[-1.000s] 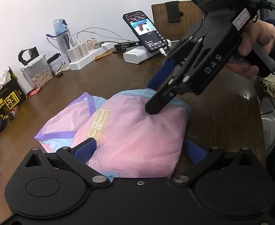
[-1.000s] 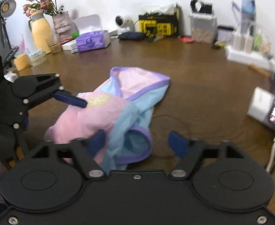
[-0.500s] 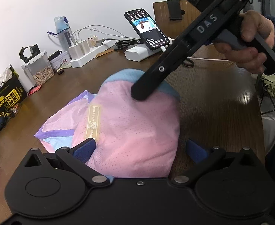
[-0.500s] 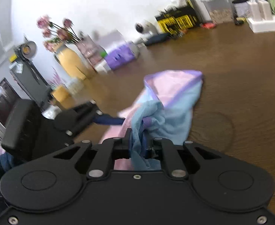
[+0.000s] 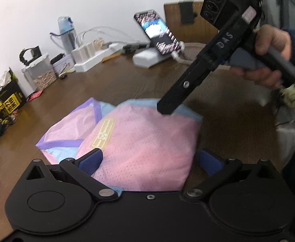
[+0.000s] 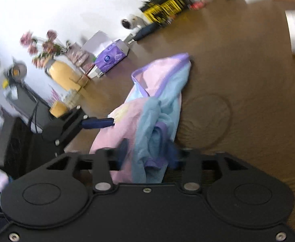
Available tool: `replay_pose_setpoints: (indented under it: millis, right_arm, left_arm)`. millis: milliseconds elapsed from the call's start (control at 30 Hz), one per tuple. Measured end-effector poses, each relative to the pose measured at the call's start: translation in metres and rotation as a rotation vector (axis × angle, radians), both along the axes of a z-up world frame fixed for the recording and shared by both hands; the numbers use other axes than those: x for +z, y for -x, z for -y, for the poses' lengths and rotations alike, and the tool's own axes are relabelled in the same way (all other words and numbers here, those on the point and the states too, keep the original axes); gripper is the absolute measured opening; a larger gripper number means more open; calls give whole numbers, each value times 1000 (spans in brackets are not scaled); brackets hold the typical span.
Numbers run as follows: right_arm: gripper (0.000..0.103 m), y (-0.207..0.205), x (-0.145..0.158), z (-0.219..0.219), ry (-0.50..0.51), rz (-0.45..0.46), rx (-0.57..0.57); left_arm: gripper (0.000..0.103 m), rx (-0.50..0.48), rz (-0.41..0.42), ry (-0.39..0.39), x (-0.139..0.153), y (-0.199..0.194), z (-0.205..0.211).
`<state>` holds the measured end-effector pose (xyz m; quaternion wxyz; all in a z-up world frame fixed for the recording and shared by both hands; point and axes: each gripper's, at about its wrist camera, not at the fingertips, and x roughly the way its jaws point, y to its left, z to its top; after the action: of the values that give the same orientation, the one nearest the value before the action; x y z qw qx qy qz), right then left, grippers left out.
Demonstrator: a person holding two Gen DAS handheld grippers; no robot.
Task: Fold clothes
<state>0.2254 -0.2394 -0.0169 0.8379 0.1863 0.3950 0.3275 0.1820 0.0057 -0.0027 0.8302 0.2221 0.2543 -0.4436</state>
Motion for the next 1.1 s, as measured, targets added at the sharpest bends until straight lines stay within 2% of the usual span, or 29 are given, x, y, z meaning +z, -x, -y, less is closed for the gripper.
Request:
replay_pose_setpoints:
  millis: [67, 133, 167, 267, 333, 400, 500, 567, 667, 733, 833, 900, 967, 1033, 1100]
  right_arm:
    - [80, 11, 17, 0, 63, 110, -10]
    - [80, 21, 34, -3, 89, 225, 39]
    - [80, 23, 39, -4, 88, 256, 53]
    - [80, 19, 46, -17, 71, 312, 106]
    - [80, 7, 41, -30, 49, 291, 143]
    - [77, -3, 32, -36, 53, 230, 157]
    - [77, -18, 10, -38, 97, 104, 132]
    - [77, -18, 4, -36, 96, 93, 106]
    - [77, -14, 11, -32, 107, 80, 96]
    - [77, -11, 30, -21, 75, 119, 72]
    - [78, -14, 54, -3, 56, 219, 30]
    - [78, -31, 62, -3, 102, 244, 5]
    - [77, -57, 62, -8, 157, 239, -17]
    - [76, -88, 51, -23, 213, 214, 4]
    - [58, -108, 41, -33, 253, 189, 18]
  left_arm:
    - [103, 3, -2, 83, 15, 3, -12]
    - [103, 15, -12, 135, 23, 2, -19]
    - [103, 32, -33, 170, 26, -3, -23]
    - [103, 26, -100, 206, 22, -12, -26]
    - [103, 17, -141, 208, 15, -18, -24]
    - [103, 49, -163, 162, 3, -27, -17]
    - [103, 107, -195, 77, -10, -35, -11]
    - [103, 125, -200, 64, -11, -37, -14]
    - [103, 137, -188, 114, 5, -36, -29]
    - [103, 162, -160, 182, 28, -38, -46]
    - [103, 273, -95, 196, 49, -50, -61]
    - [103, 420, -57, 180, 54, -86, -64]
    - [103, 550, -90, 123, 45, -123, -56]
    - [97, 646, -142, 74, 32, -155, -50]
    - [90, 680, -176, 57, 23, -172, -46]
